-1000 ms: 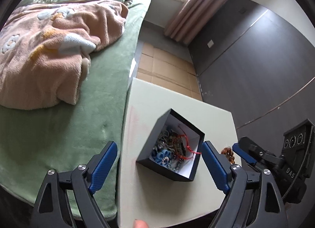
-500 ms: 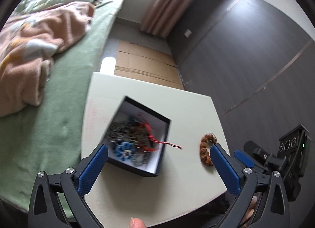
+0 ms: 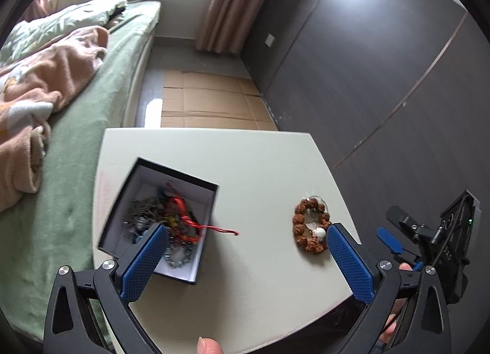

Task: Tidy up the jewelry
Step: 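Move the left tool to the brown bead bracelet and open it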

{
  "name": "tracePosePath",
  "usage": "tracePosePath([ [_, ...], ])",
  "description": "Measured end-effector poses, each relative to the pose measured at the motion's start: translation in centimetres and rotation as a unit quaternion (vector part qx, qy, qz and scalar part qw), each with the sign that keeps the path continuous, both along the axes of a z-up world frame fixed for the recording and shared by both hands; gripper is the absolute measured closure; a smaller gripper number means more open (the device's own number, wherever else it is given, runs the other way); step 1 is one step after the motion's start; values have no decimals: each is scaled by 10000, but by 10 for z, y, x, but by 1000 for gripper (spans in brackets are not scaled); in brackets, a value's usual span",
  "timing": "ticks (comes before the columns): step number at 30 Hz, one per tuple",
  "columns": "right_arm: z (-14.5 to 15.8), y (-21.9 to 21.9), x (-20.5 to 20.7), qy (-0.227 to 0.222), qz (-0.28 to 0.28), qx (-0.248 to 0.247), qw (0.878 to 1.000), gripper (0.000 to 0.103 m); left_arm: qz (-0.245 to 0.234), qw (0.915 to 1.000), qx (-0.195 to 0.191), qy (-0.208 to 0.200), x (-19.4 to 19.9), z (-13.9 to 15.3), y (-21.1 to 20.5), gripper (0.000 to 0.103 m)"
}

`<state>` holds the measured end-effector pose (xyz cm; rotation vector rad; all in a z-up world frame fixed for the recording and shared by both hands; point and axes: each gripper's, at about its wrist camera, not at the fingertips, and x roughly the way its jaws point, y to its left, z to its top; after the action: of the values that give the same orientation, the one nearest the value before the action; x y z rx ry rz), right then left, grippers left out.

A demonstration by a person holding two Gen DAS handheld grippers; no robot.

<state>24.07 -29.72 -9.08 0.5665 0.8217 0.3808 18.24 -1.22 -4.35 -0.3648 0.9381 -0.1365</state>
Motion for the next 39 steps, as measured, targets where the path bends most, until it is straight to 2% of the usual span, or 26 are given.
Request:
tracePosePath([
  [5,-18,-19,-5,113,-270,-127,9995,0,-235,9994,235,89,12,-4,-24,0],
  [12,-14,-46,-8,137,-444,-17,9989,0,-450,9981,371,206,31,-9,-57,0],
  [15,-22,-57,-7,367,-580,127,9976,0,-530,9974,421,247,39,-13,-70,0],
  [20,-33,-70,-8,579,-761,501,9942,0,-631,9963,278,505,54,-28,-85,1],
  [23,-36,-73,-8,645,-811,516,9933,0,-709,9952,278,614,63,-39,-94,12],
  [25,-38,-73,-7,714,-818,526,9927,0,-784,9933,358,768,68,-49,-100,26],
  [30,-45,-76,-5,846,-876,590,9908,2,-889,9903,331,1011,76,-72,-109,41],
  [31,-48,-74,-4,888,-837,640,9905,6,-906,9899,332,1043,77,-76,-111,45],
  [33,-53,-70,-1,969,-671,836,9895,14,-937,9891,326,1088,79,-82,-115,48],
  [39,-60,-67,2,1103,-670,849,9880,16,-1115,9865,341,1153,84,-97,-128,52],
])
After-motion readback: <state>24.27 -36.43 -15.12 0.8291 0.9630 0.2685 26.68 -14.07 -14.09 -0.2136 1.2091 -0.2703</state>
